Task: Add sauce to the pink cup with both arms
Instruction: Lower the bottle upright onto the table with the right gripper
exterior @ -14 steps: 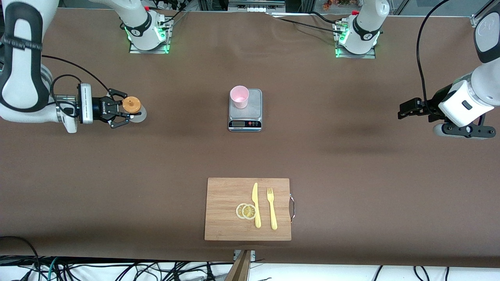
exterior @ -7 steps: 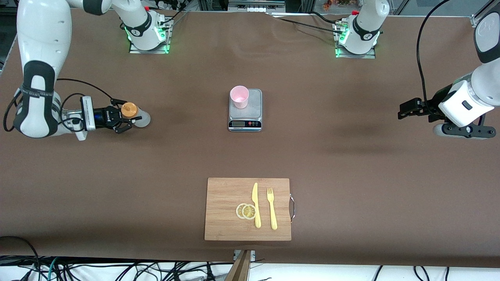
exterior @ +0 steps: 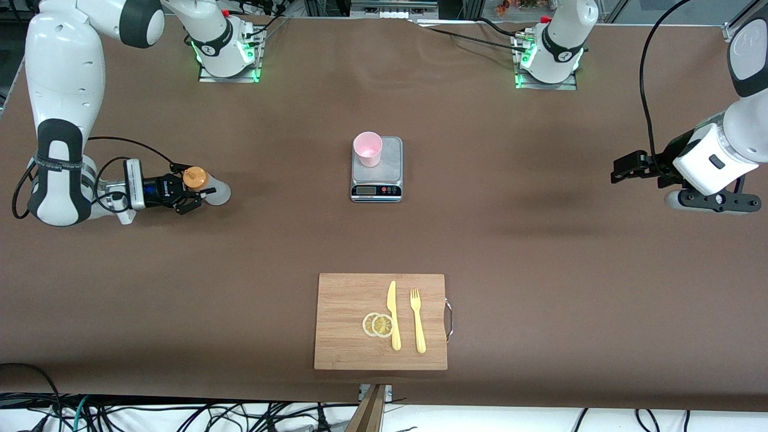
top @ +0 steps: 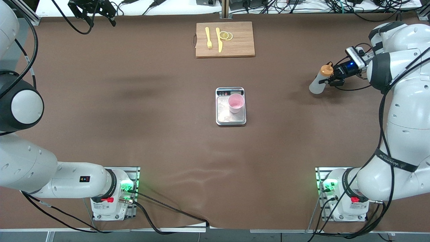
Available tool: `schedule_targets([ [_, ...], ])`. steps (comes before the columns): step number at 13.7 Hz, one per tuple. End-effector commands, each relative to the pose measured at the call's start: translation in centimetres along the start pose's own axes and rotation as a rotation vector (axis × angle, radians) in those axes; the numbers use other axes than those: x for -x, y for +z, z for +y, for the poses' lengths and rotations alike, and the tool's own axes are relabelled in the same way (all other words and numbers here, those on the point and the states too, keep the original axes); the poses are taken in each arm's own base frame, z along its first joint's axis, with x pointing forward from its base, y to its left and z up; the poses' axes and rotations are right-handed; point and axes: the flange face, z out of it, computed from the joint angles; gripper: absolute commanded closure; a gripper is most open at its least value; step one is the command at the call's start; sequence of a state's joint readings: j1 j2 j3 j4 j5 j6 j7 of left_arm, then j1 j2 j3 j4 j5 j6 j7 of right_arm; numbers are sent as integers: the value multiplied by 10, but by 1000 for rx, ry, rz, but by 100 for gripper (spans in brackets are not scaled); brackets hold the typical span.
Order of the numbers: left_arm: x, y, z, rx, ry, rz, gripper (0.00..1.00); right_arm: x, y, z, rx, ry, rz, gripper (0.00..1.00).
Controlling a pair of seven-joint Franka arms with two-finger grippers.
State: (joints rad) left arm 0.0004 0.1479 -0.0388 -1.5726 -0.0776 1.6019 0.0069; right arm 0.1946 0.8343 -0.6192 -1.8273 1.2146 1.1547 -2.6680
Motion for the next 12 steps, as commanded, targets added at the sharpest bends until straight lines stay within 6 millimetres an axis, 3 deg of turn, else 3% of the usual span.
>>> schedule_targets([
  [1,-1,-7,-1,2,10,1,0,6,-1,1,-18,-30,9,72],
  [3,-1,-6,-1,1,8,-1,0,8,-3,3,-22,-30,1,71],
  [5,-1,-7,0,1,11,1,0,13,-5,6,-27,-35,-6,48],
  [6,-1,-7,0,1,11,1,0,13,-5,7,-28,-33,-7,1],
  [12,-1,-7,0,1,11,1,0,14,-20,0,-42,-2,-39,0],
])
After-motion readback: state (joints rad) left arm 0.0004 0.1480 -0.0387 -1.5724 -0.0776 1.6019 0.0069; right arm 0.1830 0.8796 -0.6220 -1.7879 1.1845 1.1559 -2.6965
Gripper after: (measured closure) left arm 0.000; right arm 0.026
